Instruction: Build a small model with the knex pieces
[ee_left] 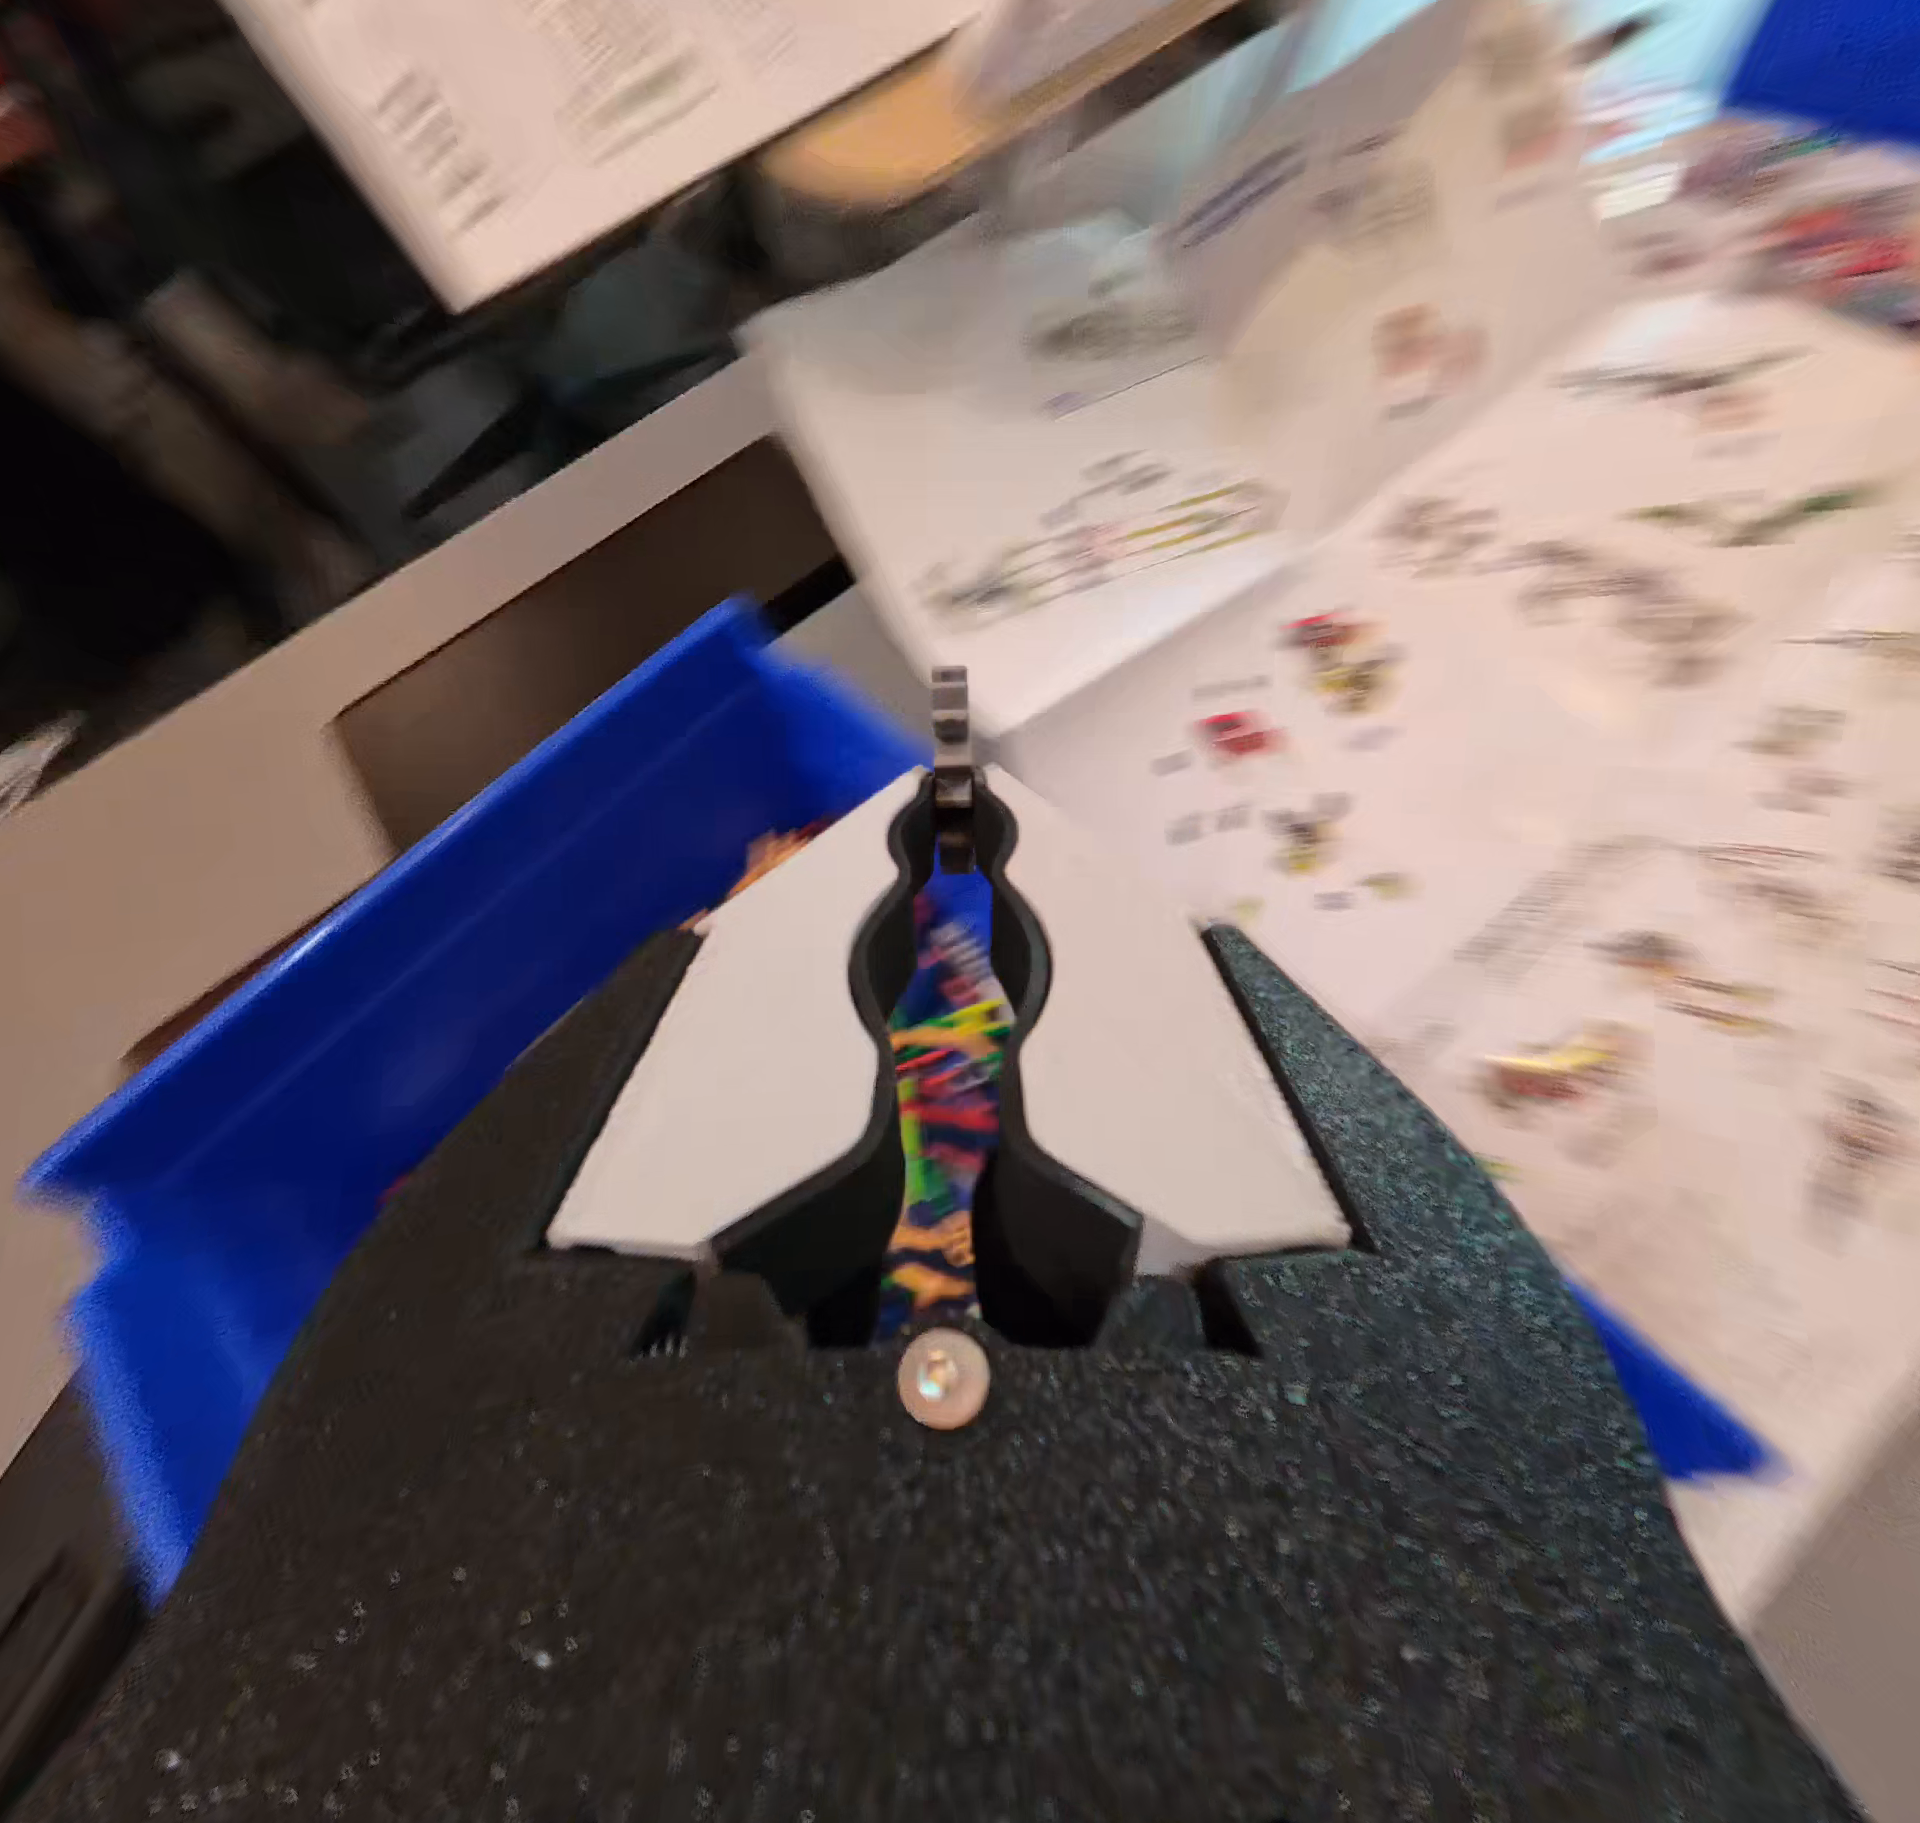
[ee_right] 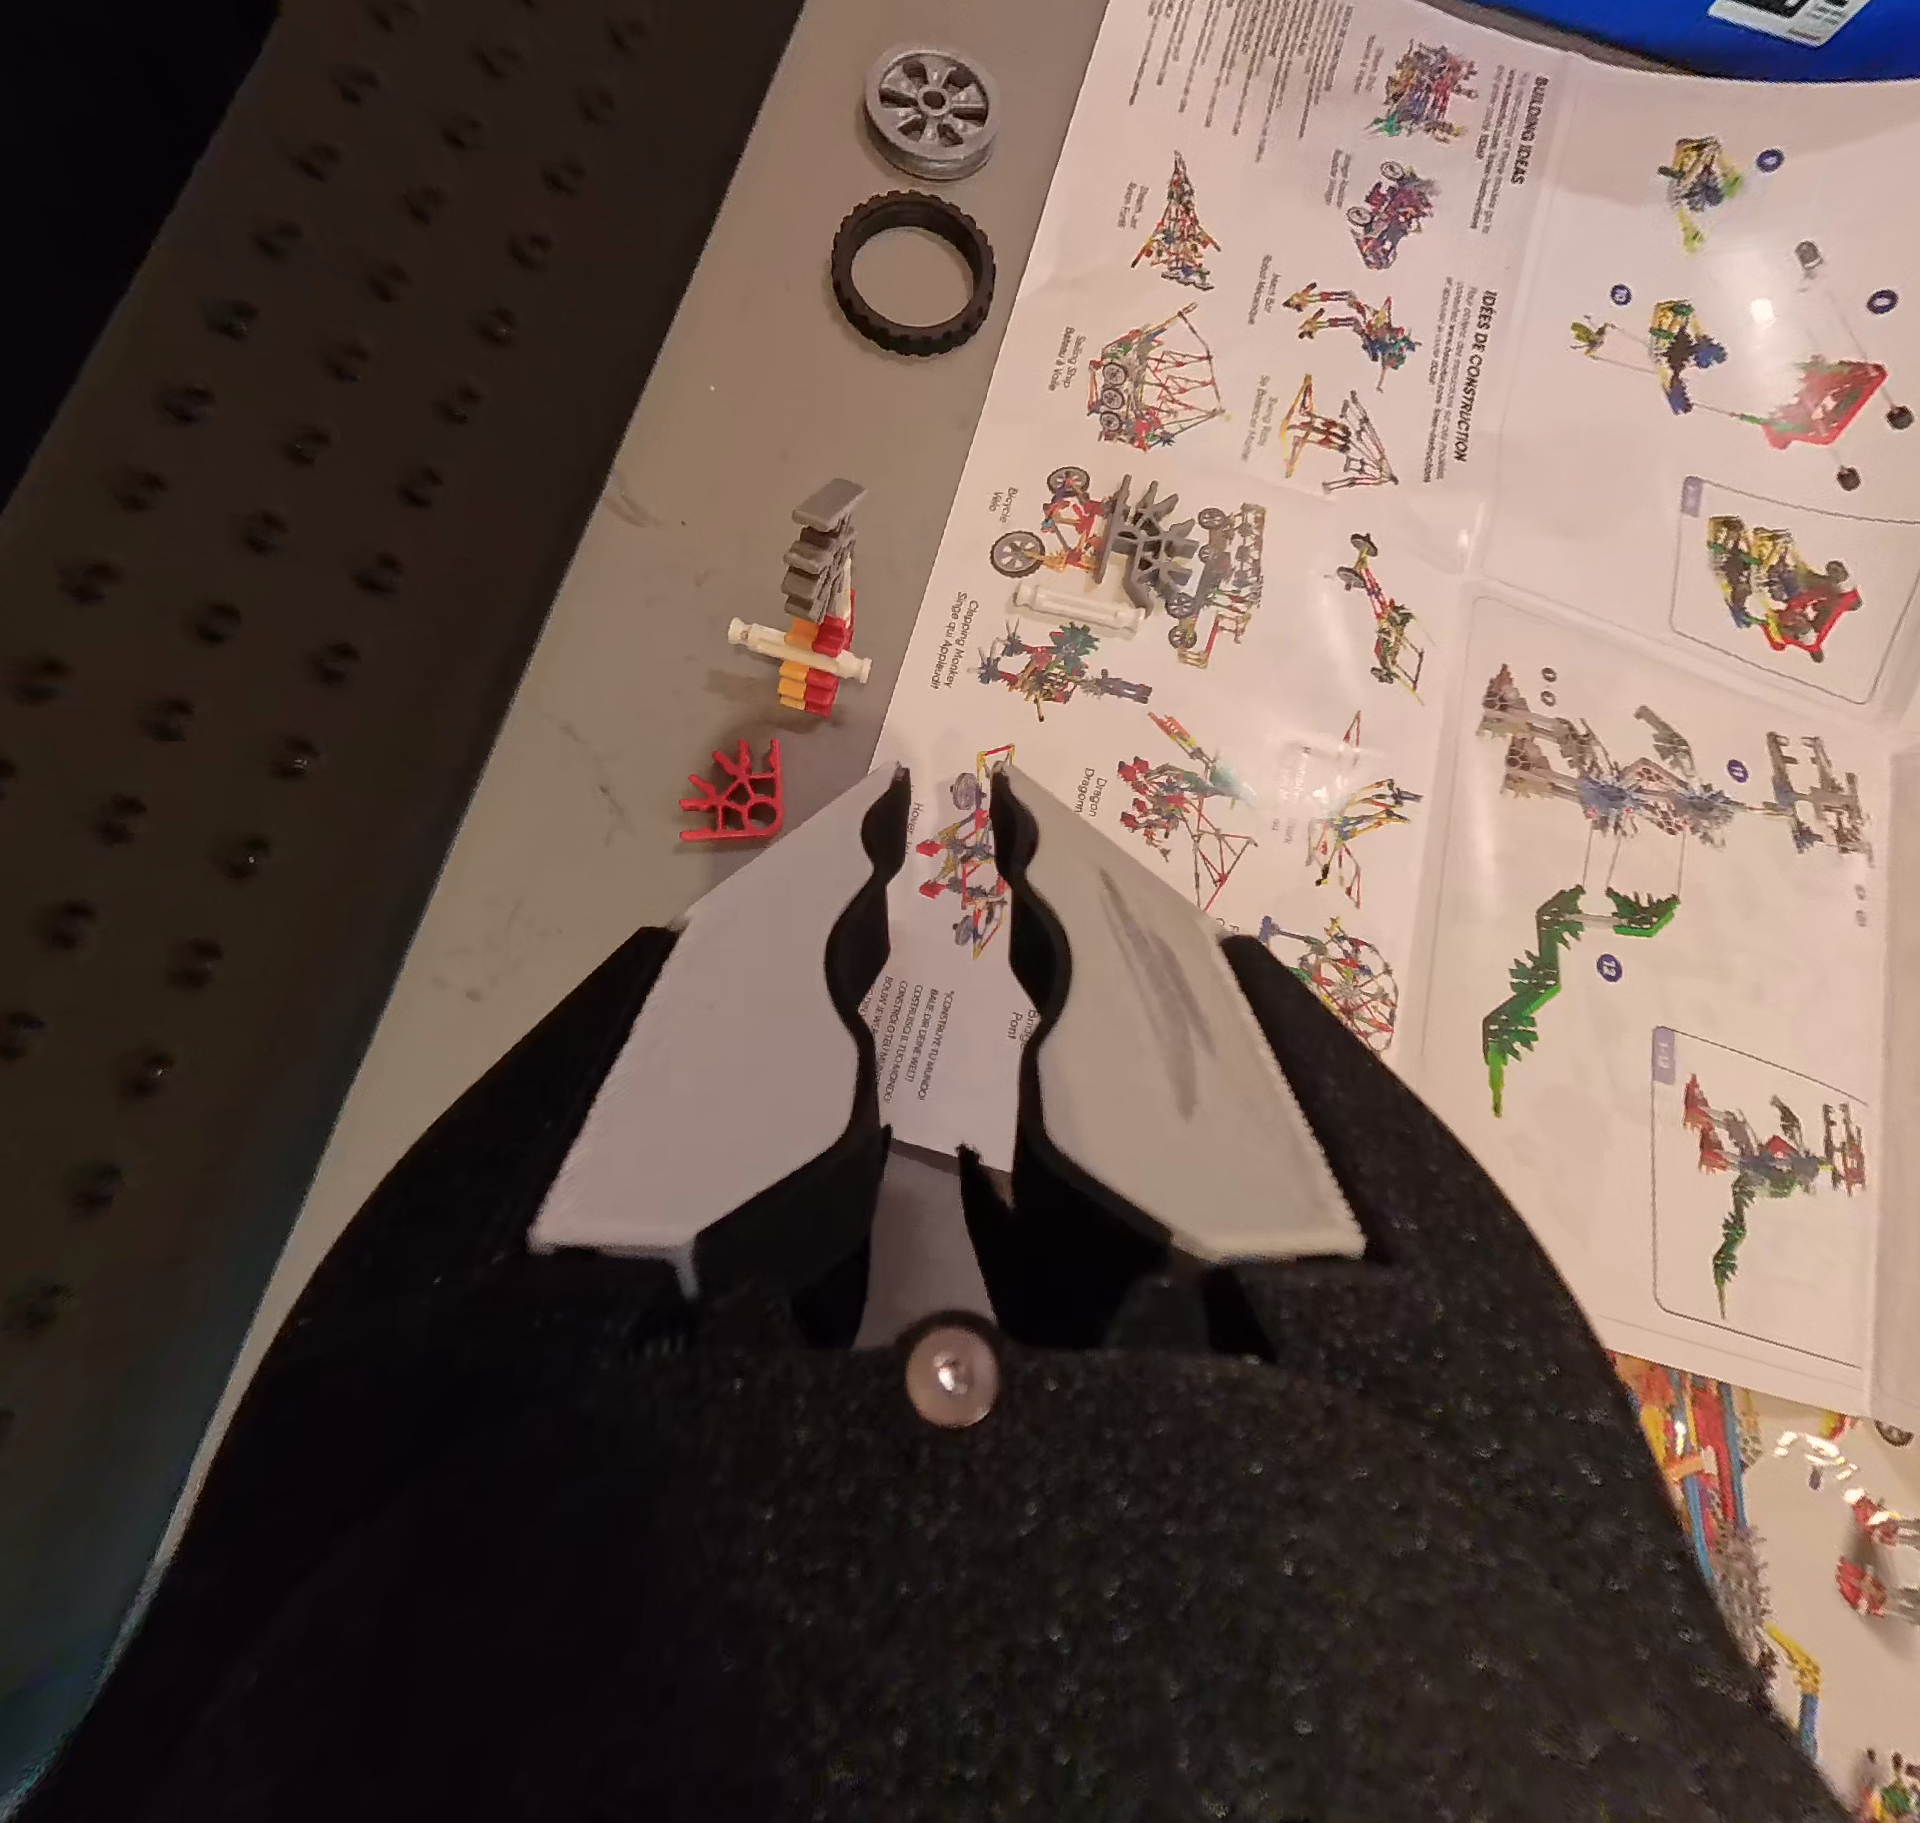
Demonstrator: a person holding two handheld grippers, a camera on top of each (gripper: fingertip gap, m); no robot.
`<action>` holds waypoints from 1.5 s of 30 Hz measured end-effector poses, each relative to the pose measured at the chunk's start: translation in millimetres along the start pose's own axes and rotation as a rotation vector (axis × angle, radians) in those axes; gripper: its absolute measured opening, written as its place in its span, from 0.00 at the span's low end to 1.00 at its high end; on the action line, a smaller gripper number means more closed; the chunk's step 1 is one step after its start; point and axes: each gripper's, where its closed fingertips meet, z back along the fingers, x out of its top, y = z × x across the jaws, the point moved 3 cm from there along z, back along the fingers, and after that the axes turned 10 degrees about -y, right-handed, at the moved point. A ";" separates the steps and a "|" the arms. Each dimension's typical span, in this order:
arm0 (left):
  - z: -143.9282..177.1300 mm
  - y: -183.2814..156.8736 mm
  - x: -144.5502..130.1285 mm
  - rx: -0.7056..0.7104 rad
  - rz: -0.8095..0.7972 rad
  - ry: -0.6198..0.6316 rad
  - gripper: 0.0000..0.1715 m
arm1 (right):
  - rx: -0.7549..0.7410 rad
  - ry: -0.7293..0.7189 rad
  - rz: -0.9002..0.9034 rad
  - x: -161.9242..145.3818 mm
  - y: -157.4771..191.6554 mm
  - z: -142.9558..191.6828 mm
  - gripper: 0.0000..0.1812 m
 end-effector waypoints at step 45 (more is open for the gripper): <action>110.5 0.6 -164.6 0.073 0.058 1.053 0.16 | 0.005 0.016 0.018 -0.5 2.9 -1.0 0.08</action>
